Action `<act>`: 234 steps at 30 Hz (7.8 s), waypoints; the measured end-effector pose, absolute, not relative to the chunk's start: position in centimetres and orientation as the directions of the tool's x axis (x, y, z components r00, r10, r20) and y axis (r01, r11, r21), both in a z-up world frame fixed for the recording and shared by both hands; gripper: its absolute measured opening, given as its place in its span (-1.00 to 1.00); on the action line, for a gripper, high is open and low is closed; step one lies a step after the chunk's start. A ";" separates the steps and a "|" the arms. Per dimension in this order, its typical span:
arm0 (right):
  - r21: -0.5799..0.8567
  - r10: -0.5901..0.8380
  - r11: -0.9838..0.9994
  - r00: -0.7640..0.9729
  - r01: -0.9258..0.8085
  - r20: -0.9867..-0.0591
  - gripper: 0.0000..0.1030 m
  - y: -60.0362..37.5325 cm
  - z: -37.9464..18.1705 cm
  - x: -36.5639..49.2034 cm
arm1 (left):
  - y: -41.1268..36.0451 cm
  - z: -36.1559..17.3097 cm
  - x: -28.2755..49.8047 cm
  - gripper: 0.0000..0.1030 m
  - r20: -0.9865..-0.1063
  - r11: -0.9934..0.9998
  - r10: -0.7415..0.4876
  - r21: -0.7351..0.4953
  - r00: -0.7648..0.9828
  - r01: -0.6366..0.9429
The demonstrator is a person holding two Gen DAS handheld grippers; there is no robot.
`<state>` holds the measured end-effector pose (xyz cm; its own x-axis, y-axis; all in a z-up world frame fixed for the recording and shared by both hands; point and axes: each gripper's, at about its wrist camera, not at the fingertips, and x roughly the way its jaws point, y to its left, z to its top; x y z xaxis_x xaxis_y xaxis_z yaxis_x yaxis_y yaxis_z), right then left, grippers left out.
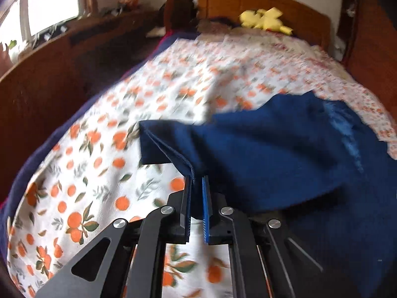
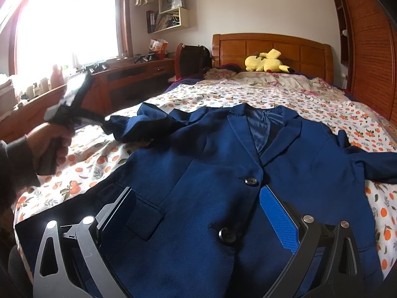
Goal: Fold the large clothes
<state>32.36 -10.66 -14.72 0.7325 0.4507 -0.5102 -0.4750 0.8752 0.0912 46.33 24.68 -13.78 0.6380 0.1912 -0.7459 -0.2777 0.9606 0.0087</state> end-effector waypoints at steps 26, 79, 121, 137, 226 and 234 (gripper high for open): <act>0.058 0.343 0.934 0.839 -0.353 -0.422 0.87 -19.3 -10.8 29.5 | 2.0 -5.6 34.2 -0.86 -0.600 0.994 -0.074 0.020 0.796 0.107; -0.039 0.378 0.694 0.410 -0.719 -0.830 -0.05 5.0 -20.0 33.7 | 16.5 -9.9 18.0 0.95 -0.500 0.995 0.074 -0.024 0.863 -0.099; 0.010 0.549 0.806 0.742 -0.591 -0.384 -0.90 -12.1 2.2 29.7 | 11.7 -9.6 19.5 0.95 -0.484 1.000 -0.011 -0.024 0.875 0.000; -0.066 0.318 0.902 0.759 -0.427 -0.569 -0.90 -20.5 -5.2 29.1 | 8.4 -9.5 20.7 0.95 -0.481 0.998 -0.060 -0.013 0.875 0.061; -0.088 0.140 0.931 0.568 -0.355 -0.811 -0.27 -26.9 -16.9 30.8 | 0.2 -11.3 23.6 0.95 -0.515 0.978 -0.175 0.005 0.839 0.207; -0.164 0.096 0.916 0.595 -0.367 -0.798 -0.95 -26.9 -16.8 30.5 | 0.2 -11.6 23.9 0.95 -0.522 0.979 -0.171 0.007 0.836 0.205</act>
